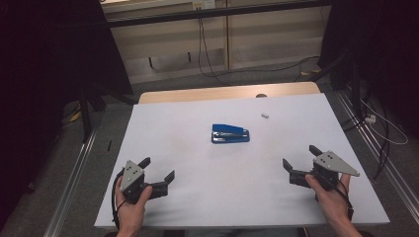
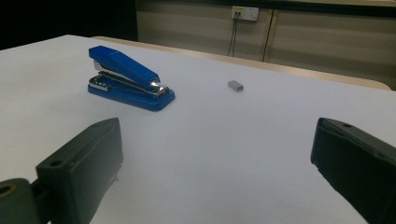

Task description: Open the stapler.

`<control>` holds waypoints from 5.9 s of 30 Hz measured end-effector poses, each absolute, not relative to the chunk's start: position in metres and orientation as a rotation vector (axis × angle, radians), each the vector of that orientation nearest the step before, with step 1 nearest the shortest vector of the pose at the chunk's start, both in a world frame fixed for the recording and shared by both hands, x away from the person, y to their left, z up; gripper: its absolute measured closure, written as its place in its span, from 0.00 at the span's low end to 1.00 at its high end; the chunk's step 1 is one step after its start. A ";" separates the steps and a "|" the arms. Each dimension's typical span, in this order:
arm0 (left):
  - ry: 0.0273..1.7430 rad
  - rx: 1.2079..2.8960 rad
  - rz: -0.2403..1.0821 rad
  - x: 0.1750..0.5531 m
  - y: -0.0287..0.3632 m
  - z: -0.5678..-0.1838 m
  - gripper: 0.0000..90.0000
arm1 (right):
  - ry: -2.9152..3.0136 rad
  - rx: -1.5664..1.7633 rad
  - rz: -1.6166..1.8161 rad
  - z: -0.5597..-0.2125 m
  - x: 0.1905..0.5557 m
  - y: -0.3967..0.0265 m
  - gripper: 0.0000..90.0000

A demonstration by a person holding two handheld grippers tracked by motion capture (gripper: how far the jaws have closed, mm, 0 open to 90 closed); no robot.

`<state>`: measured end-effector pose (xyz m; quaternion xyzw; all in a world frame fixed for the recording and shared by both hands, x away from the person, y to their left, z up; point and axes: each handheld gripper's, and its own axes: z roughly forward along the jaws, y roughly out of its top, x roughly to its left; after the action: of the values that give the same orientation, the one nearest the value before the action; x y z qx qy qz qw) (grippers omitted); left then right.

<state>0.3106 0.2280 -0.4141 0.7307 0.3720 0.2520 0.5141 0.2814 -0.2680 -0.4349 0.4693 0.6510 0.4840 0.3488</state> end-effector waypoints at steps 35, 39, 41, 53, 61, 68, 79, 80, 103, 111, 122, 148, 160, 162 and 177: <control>0.906 1.806 0.549 0.314 0.225 -0.417 0.06 | 1.785 1.158 1.359 -0.435 0.292 -0.246 0.04; 0.889 1.839 0.552 0.315 0.220 -0.418 0.07 | 1.804 1.162 1.407 -0.435 0.296 -0.238 0.05; 0.881 1.848 0.548 0.315 0.219 -0.418 0.08 | 1.803 1.175 1.421 -0.435 0.298 -0.236 0.06; 0.837 1.871 0.490 0.318 0.209 -0.420 0.07 | 1.863 1.080 1.394 -0.433 0.310 -0.216 0.04; 0.809 1.891 0.474 0.323 0.201 -0.420 0.06 | 1.914 1.041 1.416 -0.435 0.317 -0.204 0.03; 0.793 1.908 0.457 0.330 0.192 -0.419 0.05 | 1.936 1.042 1.397 -0.436 0.324 -0.200 0.04; 0.818 1.900 0.457 0.345 0.182 -0.421 0.07 | 1.939 0.973 1.423 -0.433 0.334 -0.185 0.11; 0.816 1.894 0.443 0.348 0.178 -0.421 0.07 | 1.946 0.979 1.427 -0.434 0.336 -0.183 0.13; 0.772 1.862 0.469 0.381 0.147 -0.421 0.06 | 1.994 1.035 1.404 -0.435 0.372 -0.169 0.30; 0.752 1.864 0.463 0.386 0.136 -0.424 0.07 | 2.024 1.001 1.427 -0.439 0.383 -0.160 0.47; 0.759 1.851 0.468 0.403 0.120 -0.425 0.08 | 2.027 1.004 1.452 -0.439 0.394 -0.153 0.65; 0.799 1.934 0.354 0.410 0.118 -0.434 0.47 | 2.069 0.976 1.471 -0.445 0.396 -0.148 1.00; 0.808 1.962 0.295 0.433 0.118 -0.434 0.92 | 2.105 1.004 1.447 -0.448 0.398 -0.146 1.00; 0.809 1.969 0.277 0.436 0.116 -0.435 0.98 | 2.110 1.007 1.439 -0.448 0.400 -0.145 1.00; 0.846 1.975 0.310 0.454 0.102 -0.441 1.00 | 2.160 0.991 1.382 -0.442 0.419 -0.127 1.00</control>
<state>0.4543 0.1017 -0.4411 0.8047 0.3446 0.1263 0.4666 0.4188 -0.1266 -0.4419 0.3537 0.7706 0.4930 0.1952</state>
